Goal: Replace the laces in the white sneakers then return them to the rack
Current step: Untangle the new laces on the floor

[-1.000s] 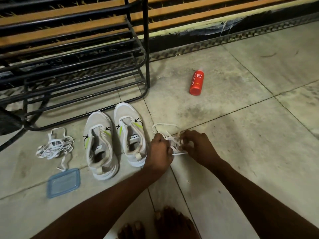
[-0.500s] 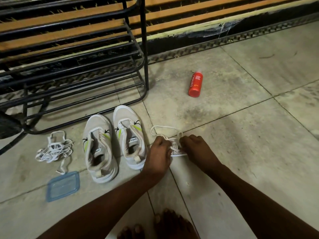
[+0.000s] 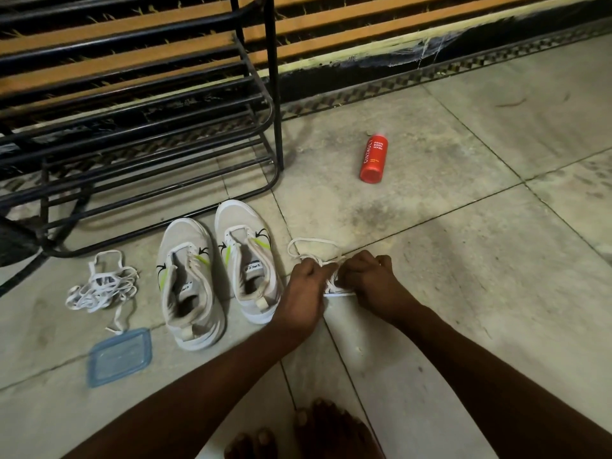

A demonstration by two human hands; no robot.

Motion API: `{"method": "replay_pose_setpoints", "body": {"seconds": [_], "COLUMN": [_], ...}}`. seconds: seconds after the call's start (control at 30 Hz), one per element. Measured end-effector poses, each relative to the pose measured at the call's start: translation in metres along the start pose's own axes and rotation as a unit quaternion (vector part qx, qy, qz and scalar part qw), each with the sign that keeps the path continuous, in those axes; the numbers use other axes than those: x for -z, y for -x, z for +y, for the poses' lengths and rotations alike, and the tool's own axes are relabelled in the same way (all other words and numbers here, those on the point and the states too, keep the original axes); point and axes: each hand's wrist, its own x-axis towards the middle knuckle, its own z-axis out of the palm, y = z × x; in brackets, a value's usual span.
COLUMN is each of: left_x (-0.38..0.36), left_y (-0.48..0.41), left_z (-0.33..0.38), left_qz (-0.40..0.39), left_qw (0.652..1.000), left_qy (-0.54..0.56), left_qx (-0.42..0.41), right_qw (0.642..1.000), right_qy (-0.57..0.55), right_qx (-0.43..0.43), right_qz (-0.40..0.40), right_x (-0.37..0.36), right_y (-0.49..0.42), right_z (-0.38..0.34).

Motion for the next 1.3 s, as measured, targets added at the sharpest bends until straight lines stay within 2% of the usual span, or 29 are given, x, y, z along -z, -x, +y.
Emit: {"method": "replay_pose_setpoints", "body": {"seconds": [0.07, 0.2, 0.27, 0.43, 0.53, 0.7, 0.77, 0.87, 0.93, 1.0, 1.07, 1.13, 1.2, 1.3], "left_x": [-0.002, -0.004, -0.005, -0.005, -0.002, -0.001, -0.003, -0.003, -0.001, 0.001, 0.002, 0.001, 0.001, 0.001], "left_y": [-0.001, 0.000, 0.000, 0.000, -0.001, -0.002, -0.001, 0.001, 0.002, 0.002, 0.004, 0.005, 0.009, 0.012], "left_z": [0.001, 0.000, -0.001, 0.004, 0.004, 0.000, -0.001, 0.000, 0.002, 0.004, 0.007, 0.009, 0.009, 0.007], "left_qz": [-0.021, -0.025, -0.016, 0.035, 0.018, -0.010, -0.004, -0.006, -0.017, -0.035, -0.044, -0.040, -0.026, -0.030], "left_qw": [0.999, 0.998, 0.998, 0.999, 1.000, 0.999, 0.998, 0.998, 0.995, 0.991, 0.987, 0.985, 0.984, 0.981], "left_qy": [-0.041, -0.058, -0.056, -0.016, -0.005, -0.047, -0.052, -0.061, -0.084, -0.113, -0.134, -0.145, -0.145, -0.152], "left_qx": [-0.002, -0.016, -0.034, -0.018, -0.014, -0.026, -0.026, -0.029, -0.047, -0.068, -0.076, -0.085, -0.102, -0.118], "right_qw": [1.000, 0.992, 0.991, 0.999, 1.000, 0.999, 0.997, 0.984, 0.964, 0.952, 0.955, 0.938, 0.919, 0.916], "right_qy": [-0.021, -0.097, -0.092, -0.030, -0.021, -0.039, -0.058, -0.115, -0.160, -0.171, -0.176, -0.236, -0.294, -0.304], "right_qx": [0.001, 0.004, 0.004, 0.000, 0.003, 0.015, 0.021, 0.023, -0.016, -0.079, -0.168, -0.239, -0.258, -0.261], "right_qz": [0.003, 0.085, 0.101, 0.037, 0.016, 0.017, 0.044, 0.135, 0.212, 0.240, 0.168, 0.081, 0.054, 0.016], "right_x": [0.002, 0.001, 0.000, -0.003, -0.002, -0.004, -0.004, -0.005, -0.004, -0.002, 0.000, 0.005, 0.009, 0.014], "right_y": [0.001, 0.005, 0.006, 0.004, 0.003, 0.005, 0.006, 0.008, 0.008, 0.003, -0.009, -0.022, -0.036, -0.060], "right_z": [0.001, 0.003, 0.002, 0.002, 0.004, 0.009, 0.010, 0.008, 0.003, 0.002, 0.005, 0.006, 0.005, 0.004]}}
